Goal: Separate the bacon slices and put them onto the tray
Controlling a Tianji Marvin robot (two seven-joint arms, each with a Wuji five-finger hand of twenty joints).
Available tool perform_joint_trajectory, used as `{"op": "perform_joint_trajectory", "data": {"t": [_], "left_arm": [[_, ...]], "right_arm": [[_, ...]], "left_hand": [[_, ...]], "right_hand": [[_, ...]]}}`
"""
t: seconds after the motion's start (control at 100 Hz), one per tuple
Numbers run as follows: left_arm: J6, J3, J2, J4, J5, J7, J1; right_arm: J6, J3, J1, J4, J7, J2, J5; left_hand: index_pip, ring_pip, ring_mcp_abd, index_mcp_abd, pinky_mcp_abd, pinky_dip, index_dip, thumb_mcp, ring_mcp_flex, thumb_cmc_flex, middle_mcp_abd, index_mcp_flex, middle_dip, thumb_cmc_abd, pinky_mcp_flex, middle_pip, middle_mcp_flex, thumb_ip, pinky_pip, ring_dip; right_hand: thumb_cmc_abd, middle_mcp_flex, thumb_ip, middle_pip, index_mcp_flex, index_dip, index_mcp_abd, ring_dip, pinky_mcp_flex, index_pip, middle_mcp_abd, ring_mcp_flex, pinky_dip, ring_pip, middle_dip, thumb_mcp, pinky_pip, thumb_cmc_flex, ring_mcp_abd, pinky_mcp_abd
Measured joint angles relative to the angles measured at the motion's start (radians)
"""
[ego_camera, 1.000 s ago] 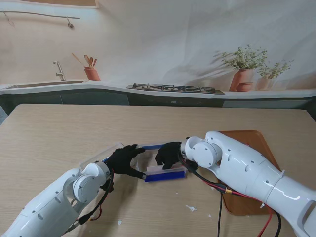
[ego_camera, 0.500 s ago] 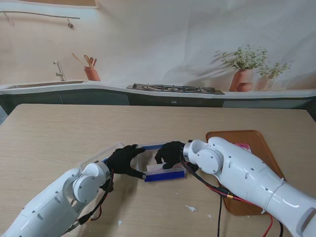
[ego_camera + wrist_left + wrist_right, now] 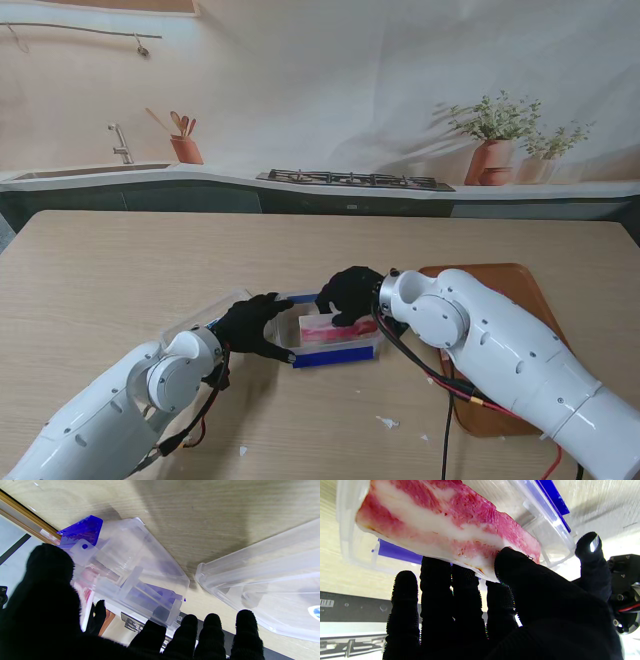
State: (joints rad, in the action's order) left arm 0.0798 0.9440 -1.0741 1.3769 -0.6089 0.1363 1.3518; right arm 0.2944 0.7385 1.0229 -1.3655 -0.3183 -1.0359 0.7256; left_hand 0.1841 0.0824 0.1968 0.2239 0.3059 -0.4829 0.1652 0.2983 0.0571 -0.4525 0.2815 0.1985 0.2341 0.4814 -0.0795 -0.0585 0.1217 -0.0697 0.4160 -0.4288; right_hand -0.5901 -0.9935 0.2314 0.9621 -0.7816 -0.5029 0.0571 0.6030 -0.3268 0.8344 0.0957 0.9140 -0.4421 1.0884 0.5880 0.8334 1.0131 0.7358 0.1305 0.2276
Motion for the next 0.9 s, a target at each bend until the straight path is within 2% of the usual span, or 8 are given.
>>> {"op": "perform_joint_trajectory", "data": {"t": [0.12, 0.33, 0.48, 0.59, 0.67, 0.74, 0.9], "left_arm": [[0.005, 0.001, -0.001, -0.002, -0.001, -0.011, 0.003], [0.020, 0.010, -0.004, -0.005, -0.006, -0.032, 0.013], [0.025, 0.010, -0.005, -0.008, -0.008, -0.044, 0.015], [0.035, 0.013, -0.007, -0.012, -0.008, -0.060, 0.018], [0.046, 0.021, -0.010, -0.012, -0.009, -0.085, 0.026], [0.052, 0.028, -0.013, -0.011, -0.013, -0.098, 0.033], [0.065, 0.040, -0.016, -0.006, -0.015, -0.122, 0.045]], "right_arm": [[0.014, 0.057, 0.025, -0.036, -0.006, 0.001, 0.025], [0.036, 0.200, 0.107, -0.147, -0.011, 0.004, 0.072], [0.094, 0.363, 0.206, -0.264, -0.045, 0.007, 0.147], [0.110, 0.461, 0.277, -0.338, -0.064, 0.013, 0.169], [0.121, 0.542, 0.335, -0.390, -0.085, 0.016, 0.203], [0.126, 0.563, 0.358, -0.401, -0.089, 0.029, 0.216], [0.140, 0.635, 0.421, -0.412, -0.113, 0.037, 0.248]], "left_hand": [[0.000, 0.000, 0.000, 0.000, 0.000, 0.000, 0.000, 0.000, 0.000, -0.002, 0.000, 0.000, 0.000, 0.000, 0.000, -0.009, 0.001, 0.000, 0.000, 0.000], [0.000, 0.000, 0.000, 0.000, 0.000, 0.000, 0.000, 0.003, 0.000, -0.008, 0.000, 0.006, 0.000, 0.001, 0.000, -0.009, 0.014, 0.000, 0.000, 0.000], [0.000, 0.000, 0.000, 0.000, 0.000, 0.000, 0.000, 0.003, 0.000, -0.009, 0.000, 0.008, -0.001, 0.001, 0.000, -0.009, 0.023, 0.000, 0.000, 0.000], [0.001, 0.000, 0.000, 0.012, 0.000, 0.000, 0.000, 0.009, 0.000, -0.015, 0.000, 0.016, -0.001, 0.004, 0.000, -0.015, 0.025, 0.000, 0.000, 0.000], [0.016, 0.000, 0.000, 0.029, 0.000, 0.000, 0.000, 0.026, 0.000, -0.022, -0.028, 0.017, -0.003, 0.005, 0.000, -0.020, 0.025, 0.000, 0.000, 0.000], [0.016, 0.000, 0.000, 0.029, 0.000, 0.000, 0.000, 0.037, 0.000, -0.023, -0.043, 0.017, -0.004, 0.005, 0.000, -0.024, 0.025, 0.000, 0.000, 0.000], [0.016, 0.000, -0.002, 0.033, 0.000, 0.000, 0.000, 0.064, 0.000, -0.049, -0.079, 0.017, -0.004, 0.003, 0.000, -0.031, 0.025, 0.000, 0.000, 0.000]], "right_hand": [[0.000, 0.000, 0.000, 0.000, 0.000, -0.003, 0.000, 0.000, 0.000, 0.000, 0.000, 0.000, 0.000, 0.000, 0.005, 0.000, 0.000, 0.000, 0.000, 0.000], [0.000, 0.000, 0.000, 0.001, 0.000, -0.010, 0.000, 0.002, 0.010, 0.000, 0.000, 0.000, -0.009, 0.000, 0.012, 0.000, 0.000, 0.000, 0.000, 0.000], [0.000, 0.000, 0.000, 0.001, 0.000, -0.011, 0.000, 0.002, 0.012, 0.001, 0.000, 0.000, -0.009, 0.000, 0.016, 0.000, 0.000, 0.000, 0.000, 0.000], [0.000, 0.000, 0.000, 0.001, 0.000, -0.013, 0.001, 0.002, 0.022, 0.001, 0.000, 0.000, -0.009, 0.000, 0.017, 0.000, 0.000, 0.000, 0.000, 0.000], [0.000, 0.000, 0.000, 0.001, 0.000, -0.014, 0.001, 0.002, 0.023, 0.001, 0.000, -0.001, -0.009, 0.000, 0.021, 0.000, 0.000, 0.000, 0.000, 0.000], [0.000, 0.001, 0.000, 0.001, 0.000, -0.022, 0.001, 0.002, 0.024, 0.001, 0.000, -0.001, -0.009, 0.000, 0.024, 0.000, 0.000, 0.000, 0.000, 0.000], [0.000, 0.001, 0.000, 0.001, 0.000, -0.023, 0.001, 0.002, 0.030, 0.001, 0.000, -0.001, -0.009, 0.000, 0.025, 0.000, 0.000, 0.000, 0.000, 0.000]]}}
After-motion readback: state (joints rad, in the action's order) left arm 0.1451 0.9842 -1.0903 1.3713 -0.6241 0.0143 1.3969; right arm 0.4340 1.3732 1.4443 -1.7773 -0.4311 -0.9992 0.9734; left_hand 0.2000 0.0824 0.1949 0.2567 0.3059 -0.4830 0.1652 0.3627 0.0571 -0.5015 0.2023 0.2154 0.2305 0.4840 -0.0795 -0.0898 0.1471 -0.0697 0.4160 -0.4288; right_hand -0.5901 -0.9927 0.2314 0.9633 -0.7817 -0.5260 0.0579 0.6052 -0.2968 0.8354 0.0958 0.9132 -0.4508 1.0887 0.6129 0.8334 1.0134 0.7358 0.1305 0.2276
